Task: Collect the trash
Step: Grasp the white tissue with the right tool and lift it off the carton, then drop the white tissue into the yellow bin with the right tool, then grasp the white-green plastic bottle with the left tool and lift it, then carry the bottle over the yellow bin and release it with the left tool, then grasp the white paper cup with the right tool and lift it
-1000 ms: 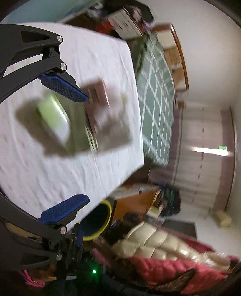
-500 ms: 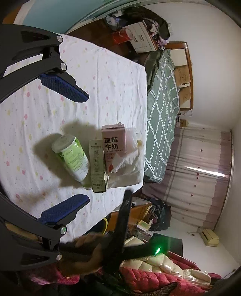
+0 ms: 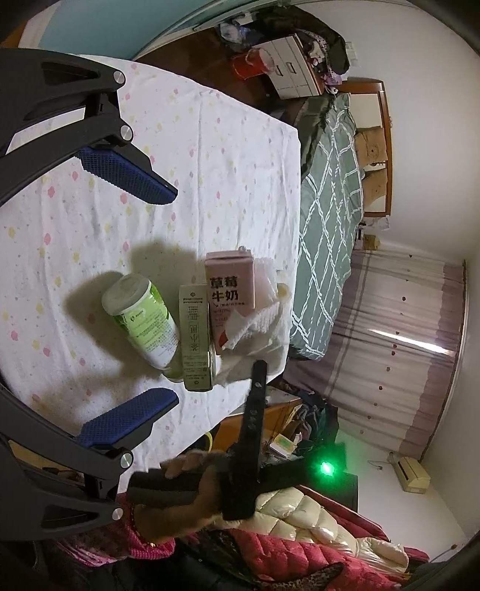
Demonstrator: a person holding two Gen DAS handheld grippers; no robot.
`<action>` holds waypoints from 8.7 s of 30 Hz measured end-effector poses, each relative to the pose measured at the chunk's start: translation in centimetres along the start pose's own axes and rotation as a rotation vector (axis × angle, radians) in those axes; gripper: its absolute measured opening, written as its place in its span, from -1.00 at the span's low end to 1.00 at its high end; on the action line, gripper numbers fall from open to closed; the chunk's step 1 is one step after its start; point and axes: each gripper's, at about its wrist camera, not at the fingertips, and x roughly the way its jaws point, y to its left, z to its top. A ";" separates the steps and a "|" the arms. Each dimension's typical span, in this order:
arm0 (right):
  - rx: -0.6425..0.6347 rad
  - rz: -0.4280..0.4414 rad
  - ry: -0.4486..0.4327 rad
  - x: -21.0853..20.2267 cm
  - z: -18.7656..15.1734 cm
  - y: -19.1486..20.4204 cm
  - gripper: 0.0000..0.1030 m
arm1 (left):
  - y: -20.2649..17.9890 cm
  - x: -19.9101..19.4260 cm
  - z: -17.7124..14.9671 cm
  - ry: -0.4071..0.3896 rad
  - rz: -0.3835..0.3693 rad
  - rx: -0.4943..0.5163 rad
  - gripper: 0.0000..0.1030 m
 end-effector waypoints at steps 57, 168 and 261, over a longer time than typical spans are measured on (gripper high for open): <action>0.349 -0.495 -0.032 -14.1 -9.4 -24.8 -0.96 | -4.5 7.4 -1.6 0.171 -0.115 0.099 0.90; 0.532 -0.535 -0.007 -22.6 -24.3 -28.2 -0.09 | -40.1 28.7 1.5 0.580 -0.510 0.838 0.00; -0.199 -0.171 0.198 10.1 3.1 -14.4 0.87 | 0.3 6.1 0.2 0.044 0.134 0.056 0.91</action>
